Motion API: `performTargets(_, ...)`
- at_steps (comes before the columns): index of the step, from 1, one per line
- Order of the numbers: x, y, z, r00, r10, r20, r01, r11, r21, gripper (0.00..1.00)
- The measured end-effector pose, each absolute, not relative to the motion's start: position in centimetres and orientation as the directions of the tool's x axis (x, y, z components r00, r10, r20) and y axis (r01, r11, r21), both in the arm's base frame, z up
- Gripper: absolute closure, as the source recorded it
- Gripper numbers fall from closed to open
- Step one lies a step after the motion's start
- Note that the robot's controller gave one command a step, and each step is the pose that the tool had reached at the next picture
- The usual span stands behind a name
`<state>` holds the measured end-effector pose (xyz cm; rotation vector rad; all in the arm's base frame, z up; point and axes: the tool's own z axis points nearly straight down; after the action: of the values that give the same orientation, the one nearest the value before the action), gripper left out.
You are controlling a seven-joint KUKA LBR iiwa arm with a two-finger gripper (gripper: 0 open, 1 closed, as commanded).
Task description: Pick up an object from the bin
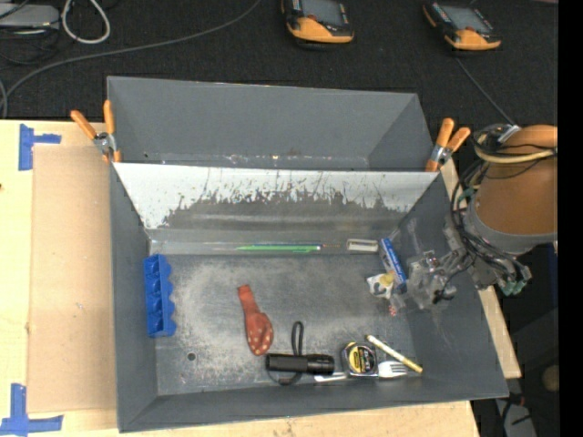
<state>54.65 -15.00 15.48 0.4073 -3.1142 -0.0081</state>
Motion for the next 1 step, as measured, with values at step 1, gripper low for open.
performTargets(1, 54.7, -14.92, 17.03, -0.967, -0.255, -0.001, -0.255, 0.967, 0.006, 1.0)
